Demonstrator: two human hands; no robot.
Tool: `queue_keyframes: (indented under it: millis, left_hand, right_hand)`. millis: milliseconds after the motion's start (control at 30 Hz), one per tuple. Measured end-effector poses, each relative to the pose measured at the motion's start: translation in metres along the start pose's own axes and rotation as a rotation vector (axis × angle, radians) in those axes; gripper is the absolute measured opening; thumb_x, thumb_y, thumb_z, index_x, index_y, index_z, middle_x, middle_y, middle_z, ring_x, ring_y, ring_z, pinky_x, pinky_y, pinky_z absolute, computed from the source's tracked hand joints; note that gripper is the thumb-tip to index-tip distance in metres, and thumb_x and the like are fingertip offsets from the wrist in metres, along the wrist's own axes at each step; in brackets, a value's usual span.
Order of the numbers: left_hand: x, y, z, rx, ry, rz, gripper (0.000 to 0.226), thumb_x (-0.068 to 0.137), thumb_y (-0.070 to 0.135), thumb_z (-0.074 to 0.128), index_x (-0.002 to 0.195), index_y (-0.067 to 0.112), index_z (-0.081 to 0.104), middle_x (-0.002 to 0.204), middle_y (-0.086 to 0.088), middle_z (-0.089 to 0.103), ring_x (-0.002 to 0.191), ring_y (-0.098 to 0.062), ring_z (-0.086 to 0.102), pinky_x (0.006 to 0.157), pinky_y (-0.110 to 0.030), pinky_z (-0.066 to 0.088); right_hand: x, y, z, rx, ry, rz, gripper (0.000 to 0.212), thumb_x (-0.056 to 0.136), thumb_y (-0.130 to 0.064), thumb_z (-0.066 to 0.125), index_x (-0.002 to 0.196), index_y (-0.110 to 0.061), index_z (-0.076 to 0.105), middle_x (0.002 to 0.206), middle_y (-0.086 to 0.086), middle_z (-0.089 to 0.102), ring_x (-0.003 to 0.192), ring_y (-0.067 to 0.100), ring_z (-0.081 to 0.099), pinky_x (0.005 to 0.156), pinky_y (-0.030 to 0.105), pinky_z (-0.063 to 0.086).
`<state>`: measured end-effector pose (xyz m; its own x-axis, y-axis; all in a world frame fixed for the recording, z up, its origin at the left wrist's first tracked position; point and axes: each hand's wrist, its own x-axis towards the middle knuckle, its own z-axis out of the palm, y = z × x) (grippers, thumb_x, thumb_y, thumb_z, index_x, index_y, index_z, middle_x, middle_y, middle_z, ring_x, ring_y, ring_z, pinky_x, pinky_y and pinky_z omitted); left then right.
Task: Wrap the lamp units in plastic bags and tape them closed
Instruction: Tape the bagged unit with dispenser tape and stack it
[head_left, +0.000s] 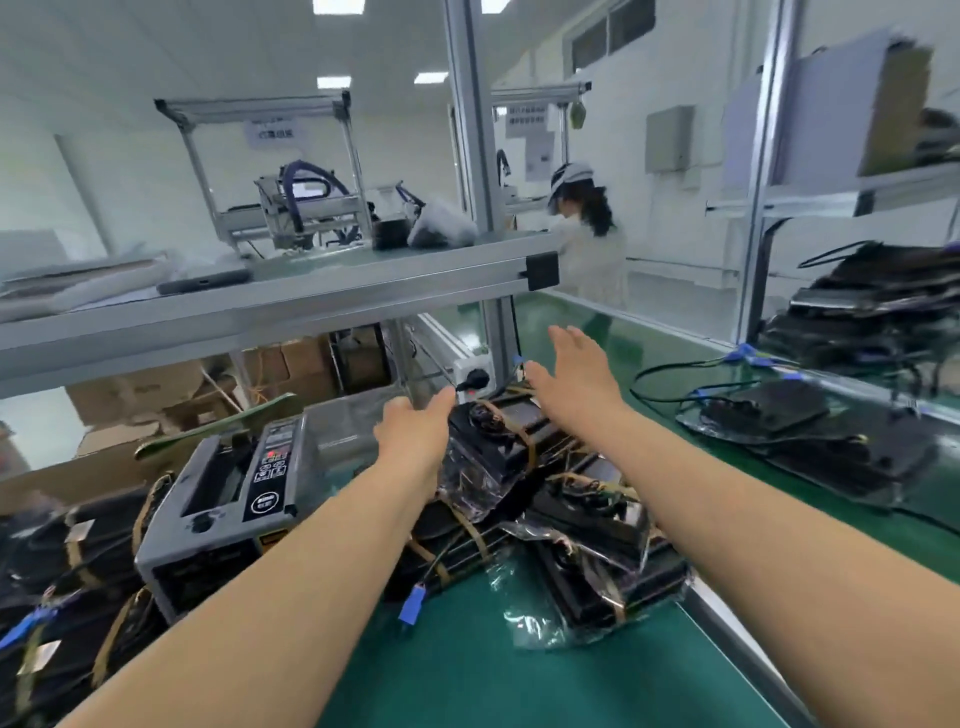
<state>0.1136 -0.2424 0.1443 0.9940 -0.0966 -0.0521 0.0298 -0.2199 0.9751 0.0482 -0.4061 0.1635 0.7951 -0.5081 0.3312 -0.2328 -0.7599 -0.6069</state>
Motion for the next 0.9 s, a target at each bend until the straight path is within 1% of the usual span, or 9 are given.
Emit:
queue_keyframes:
  millis: [200, 333, 400, 433, 500, 533, 600, 700, 900]
  left_hand:
    - [0.016, -0.013, 0.021, -0.06, 0.077, -0.258, 0.121, 0.074, 0.064, 0.074, 0.158, 0.011, 0.005, 0.161, -0.013, 0.024, 0.141, -0.039, 0.032, 0.113, -0.053, 0.034]
    - [0.016, -0.017, 0.04, -0.146, -0.001, -0.355, 0.12, 0.067, 0.07, 0.076, 0.156, 0.014, 0.019, 0.156, -0.012, 0.036, 0.135, -0.038, 0.043, 0.108, -0.054, 0.041]
    - [0.016, -0.015, 0.045, -0.201, -0.052, -0.401, 0.111, 0.067, 0.068, 0.077, 0.153, 0.018, 0.026, 0.146, -0.013, 0.049, 0.124, -0.04, 0.054, 0.098, -0.054, 0.048]
    - [0.017, -0.013, 0.046, -0.22, -0.047, -0.416, 0.104, 0.069, 0.065, 0.077, 0.151, 0.019, 0.03, 0.141, -0.013, 0.053, 0.119, -0.038, 0.056, 0.089, -0.05, 0.05]
    - [0.017, -0.01, 0.046, -0.258, -0.03, -0.422, 0.088, 0.075, 0.051, 0.078, 0.147, 0.019, 0.037, 0.134, -0.009, 0.057, 0.11, -0.032, 0.058, 0.066, -0.04, 0.048]
    - [0.017, -0.009, 0.046, -0.285, -0.02, -0.42, 0.084, 0.077, 0.043, 0.078, 0.146, 0.019, 0.037, 0.131, -0.009, 0.057, 0.106, -0.03, 0.059, 0.061, -0.038, 0.046]
    - [0.017, -0.009, 0.046, -0.332, 0.025, -0.392, 0.089, 0.077, 0.03, 0.08, 0.149, 0.024, 0.027, 0.133, -0.011, 0.054, 0.108, -0.034, 0.059, 0.069, -0.045, 0.054]
    - [0.008, -0.015, 0.043, -0.336, 0.077, -0.315, 0.106, 0.077, 0.022, 0.08, 0.154, 0.032, 0.007, 0.143, -0.013, 0.044, 0.115, -0.038, 0.055, 0.084, -0.055, 0.055]
    - [-0.041, -0.031, 0.002, -0.546, -0.007, -0.209, 0.1, 0.083, 0.016, 0.079, 0.156, 0.032, 0.012, 0.136, -0.016, 0.055, 0.11, -0.037, 0.063, 0.081, -0.058, 0.057]
  right_hand:
    - [0.027, 0.033, 0.028, -0.111, -0.086, 0.1, 0.064, 0.104, -0.049, 0.037, 0.159, -0.026, 0.014, 0.169, 0.004, 0.003, 0.155, 0.025, 0.001, 0.121, 0.057, 0.012]
    - [0.02, 0.04, 0.056, -0.089, -0.175, 0.051, 0.066, 0.101, -0.06, 0.033, 0.158, -0.032, 0.016, 0.169, 0.0, 0.0, 0.155, 0.023, -0.003, 0.12, 0.061, 0.006]
    - [0.018, 0.042, 0.064, -0.09, -0.203, 0.048, 0.067, 0.099, -0.063, 0.033, 0.158, -0.032, 0.021, 0.169, -0.001, 0.0, 0.155, 0.024, -0.006, 0.119, 0.064, 0.008]
    - [0.018, 0.043, 0.065, -0.085, -0.212, 0.05, 0.067, 0.099, -0.063, 0.034, 0.157, -0.032, 0.023, 0.169, -0.002, 0.0, 0.155, 0.024, -0.007, 0.118, 0.065, 0.01]
    - [0.018, 0.044, 0.063, -0.078, -0.23, 0.042, 0.067, 0.099, -0.061, 0.037, 0.157, -0.03, 0.024, 0.169, -0.002, -0.002, 0.155, 0.025, -0.008, 0.118, 0.063, 0.016]
    - [0.018, 0.043, 0.062, -0.076, -0.235, 0.034, 0.067, 0.099, -0.059, 0.04, 0.157, -0.029, 0.025, 0.169, -0.001, -0.003, 0.155, 0.026, -0.008, 0.118, 0.061, 0.018]
    - [0.016, 0.042, 0.059, -0.065, -0.226, 0.022, 0.066, 0.099, -0.056, 0.044, 0.156, -0.027, 0.028, 0.169, 0.001, -0.004, 0.154, 0.027, -0.007, 0.121, 0.057, 0.021]
    - [0.011, 0.037, 0.049, -0.026, -0.201, -0.004, 0.062, 0.1, -0.051, 0.047, 0.154, -0.024, 0.034, 0.169, 0.004, -0.002, 0.154, 0.026, -0.004, 0.122, 0.053, 0.02]
    - [-0.034, 0.007, 0.024, -0.006, -0.078, -0.157, 0.053, 0.102, -0.045, 0.046, 0.152, -0.027, 0.04, 0.169, -0.001, 0.003, 0.155, 0.018, -0.003, 0.121, 0.05, 0.018]
